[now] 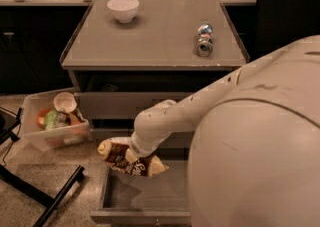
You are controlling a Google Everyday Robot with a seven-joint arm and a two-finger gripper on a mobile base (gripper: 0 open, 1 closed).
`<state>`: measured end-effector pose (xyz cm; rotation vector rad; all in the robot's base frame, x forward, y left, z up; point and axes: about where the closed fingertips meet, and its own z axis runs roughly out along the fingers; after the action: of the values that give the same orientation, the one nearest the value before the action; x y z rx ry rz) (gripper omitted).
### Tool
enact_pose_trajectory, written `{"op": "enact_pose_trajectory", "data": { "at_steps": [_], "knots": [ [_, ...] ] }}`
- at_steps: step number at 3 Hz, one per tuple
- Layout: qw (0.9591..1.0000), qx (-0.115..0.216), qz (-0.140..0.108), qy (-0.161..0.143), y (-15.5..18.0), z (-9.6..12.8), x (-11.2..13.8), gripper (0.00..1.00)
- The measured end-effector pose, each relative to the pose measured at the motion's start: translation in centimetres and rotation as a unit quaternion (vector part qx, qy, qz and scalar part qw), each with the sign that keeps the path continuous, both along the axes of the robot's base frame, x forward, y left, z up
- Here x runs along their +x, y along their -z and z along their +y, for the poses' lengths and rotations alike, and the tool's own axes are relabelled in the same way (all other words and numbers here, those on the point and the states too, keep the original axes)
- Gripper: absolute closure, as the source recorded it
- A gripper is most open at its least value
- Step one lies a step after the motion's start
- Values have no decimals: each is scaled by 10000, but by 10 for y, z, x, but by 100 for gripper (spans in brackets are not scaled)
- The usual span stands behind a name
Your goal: Place brown chip bag into bottom drawer
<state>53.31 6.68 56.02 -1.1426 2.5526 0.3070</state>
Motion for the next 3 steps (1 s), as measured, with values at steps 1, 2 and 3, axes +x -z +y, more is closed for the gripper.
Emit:
{"op": "enact_pose_trajectory", "data": {
  "at_steps": [1, 2, 3],
  "knots": [
    [9983, 80, 206, 545, 48, -33, 3, 100],
    [9948, 432, 384, 833, 96, -45, 9, 100],
    [9887, 857, 409, 1160, 140, -70, 13, 100]
  ]
}}
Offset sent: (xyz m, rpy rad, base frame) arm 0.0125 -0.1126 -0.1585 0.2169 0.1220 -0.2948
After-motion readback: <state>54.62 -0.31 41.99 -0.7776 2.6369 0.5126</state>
